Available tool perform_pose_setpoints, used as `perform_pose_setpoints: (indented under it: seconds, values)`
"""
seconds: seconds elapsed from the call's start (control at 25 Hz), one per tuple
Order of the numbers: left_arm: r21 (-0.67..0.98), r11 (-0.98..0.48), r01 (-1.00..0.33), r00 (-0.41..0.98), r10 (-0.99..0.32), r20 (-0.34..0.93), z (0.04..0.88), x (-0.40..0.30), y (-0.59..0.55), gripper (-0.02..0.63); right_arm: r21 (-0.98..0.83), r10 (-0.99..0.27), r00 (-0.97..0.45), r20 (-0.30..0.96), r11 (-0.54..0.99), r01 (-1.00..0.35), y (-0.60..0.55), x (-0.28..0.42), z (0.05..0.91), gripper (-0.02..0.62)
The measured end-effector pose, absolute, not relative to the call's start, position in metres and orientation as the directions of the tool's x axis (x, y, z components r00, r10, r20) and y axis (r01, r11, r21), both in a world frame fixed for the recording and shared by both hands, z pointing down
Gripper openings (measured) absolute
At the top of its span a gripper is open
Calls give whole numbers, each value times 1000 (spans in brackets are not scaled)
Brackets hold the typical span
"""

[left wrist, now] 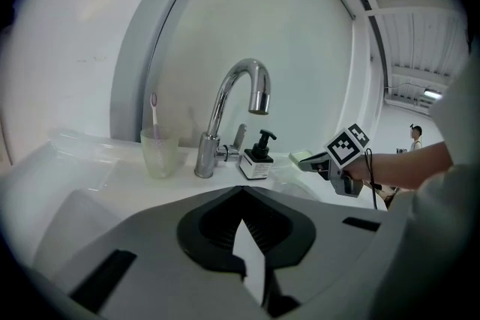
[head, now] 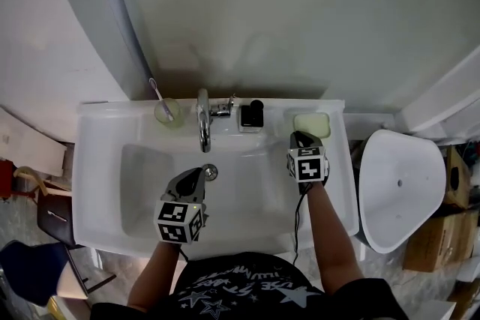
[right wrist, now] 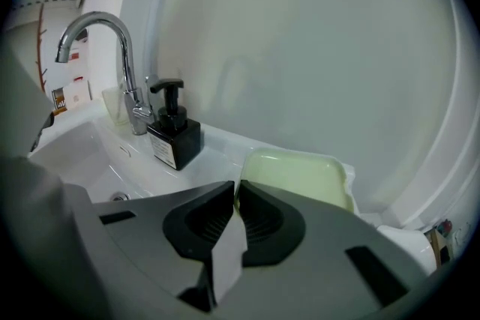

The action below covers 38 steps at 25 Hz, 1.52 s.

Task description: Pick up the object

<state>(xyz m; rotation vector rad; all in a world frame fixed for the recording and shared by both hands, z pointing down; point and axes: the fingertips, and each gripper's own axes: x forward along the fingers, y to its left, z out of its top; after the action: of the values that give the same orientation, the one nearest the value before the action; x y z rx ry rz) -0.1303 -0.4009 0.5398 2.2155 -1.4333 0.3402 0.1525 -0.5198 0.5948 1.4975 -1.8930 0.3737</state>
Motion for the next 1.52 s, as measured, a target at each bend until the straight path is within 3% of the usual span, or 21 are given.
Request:
perform_pose_setpoints:
  seconds: [0.96,1.52]
  values:
    - [168,-363,-917,400,-834,380,488,-83,-252,15,128,-840,-227,493,328,-936,-348,170,502,35]
    - [173,-373,-912,411,-834,369,474,-55,-148,15,110,-840,-277,467,366,-924,-235,169,492,34]
